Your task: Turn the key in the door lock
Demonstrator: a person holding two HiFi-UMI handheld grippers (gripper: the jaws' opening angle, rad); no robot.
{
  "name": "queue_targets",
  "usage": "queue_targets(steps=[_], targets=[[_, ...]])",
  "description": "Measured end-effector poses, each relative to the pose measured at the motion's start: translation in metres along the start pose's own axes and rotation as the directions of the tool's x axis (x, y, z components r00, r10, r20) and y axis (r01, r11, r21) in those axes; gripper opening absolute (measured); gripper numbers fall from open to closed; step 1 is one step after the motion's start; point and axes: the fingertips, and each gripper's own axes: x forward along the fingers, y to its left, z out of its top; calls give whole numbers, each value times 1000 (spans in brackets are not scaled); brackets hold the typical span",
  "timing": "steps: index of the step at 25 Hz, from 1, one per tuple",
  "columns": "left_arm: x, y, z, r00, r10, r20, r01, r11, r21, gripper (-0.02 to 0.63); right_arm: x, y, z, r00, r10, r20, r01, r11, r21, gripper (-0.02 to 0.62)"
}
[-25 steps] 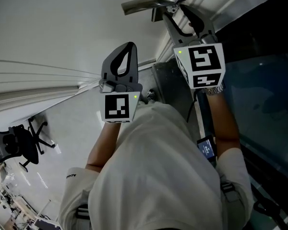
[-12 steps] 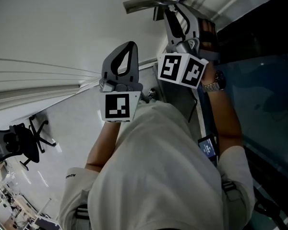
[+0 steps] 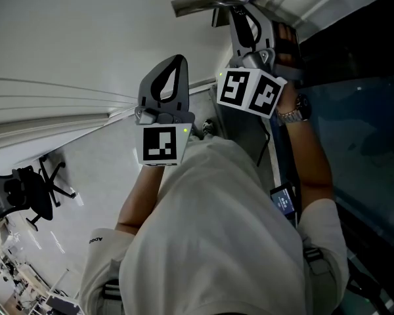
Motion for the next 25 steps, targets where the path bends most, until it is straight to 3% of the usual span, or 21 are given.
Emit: queue_targets(steps=[10,15,19,25], targets=[[2,1,-2,1000,1,-15,-1,1000,-14,9,1,-3,0,1000,-19,-1,19,996,86,23],[2,2,-1,1000,4,-12,-4,1000,-10,9,1,-6,0,1000,-1,3,1,966,258,20],[2,2,1,1000,8,-9,-8,1000,-16,9,2,-12,1,999,22,27,-32,878,477,20],[4,1,3,1000,13,0,-13,1000,-16,9,4,-15,-2,997,53,54,-76,684,726,18]])
